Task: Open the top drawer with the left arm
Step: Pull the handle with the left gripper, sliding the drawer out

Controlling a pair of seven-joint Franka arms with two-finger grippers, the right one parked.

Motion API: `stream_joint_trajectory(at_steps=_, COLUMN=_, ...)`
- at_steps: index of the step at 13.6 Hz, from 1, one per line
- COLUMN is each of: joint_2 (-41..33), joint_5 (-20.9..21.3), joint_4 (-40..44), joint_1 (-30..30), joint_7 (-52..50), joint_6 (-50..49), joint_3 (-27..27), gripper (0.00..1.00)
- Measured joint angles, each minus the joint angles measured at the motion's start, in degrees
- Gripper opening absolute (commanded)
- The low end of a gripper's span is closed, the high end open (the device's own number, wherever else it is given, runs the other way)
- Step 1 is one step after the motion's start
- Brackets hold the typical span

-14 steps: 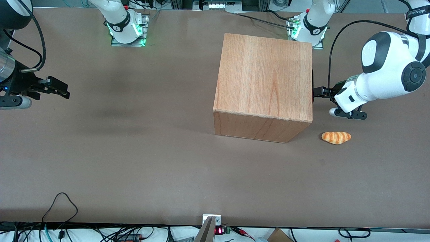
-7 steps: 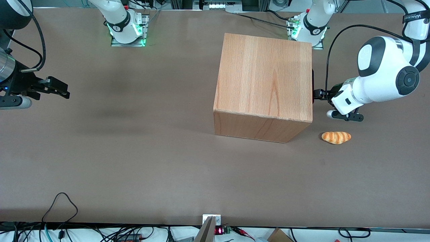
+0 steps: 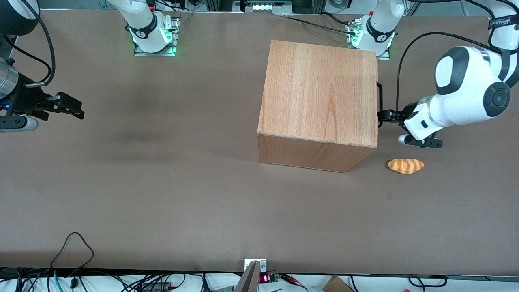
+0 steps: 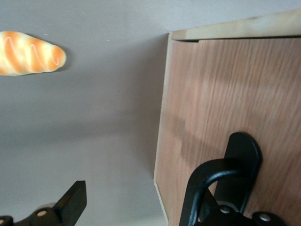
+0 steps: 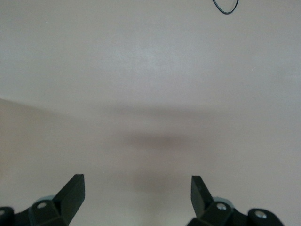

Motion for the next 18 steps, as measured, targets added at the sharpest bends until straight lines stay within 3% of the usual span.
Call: stream_joint_trajectory(at_steps=18, joint_2=0.5, joint_5=4.7, joint_4=1.0, joint_1=12.3, joint_7=2.6, joint_6=1.4, joint_3=0.6, gripper=1.00)
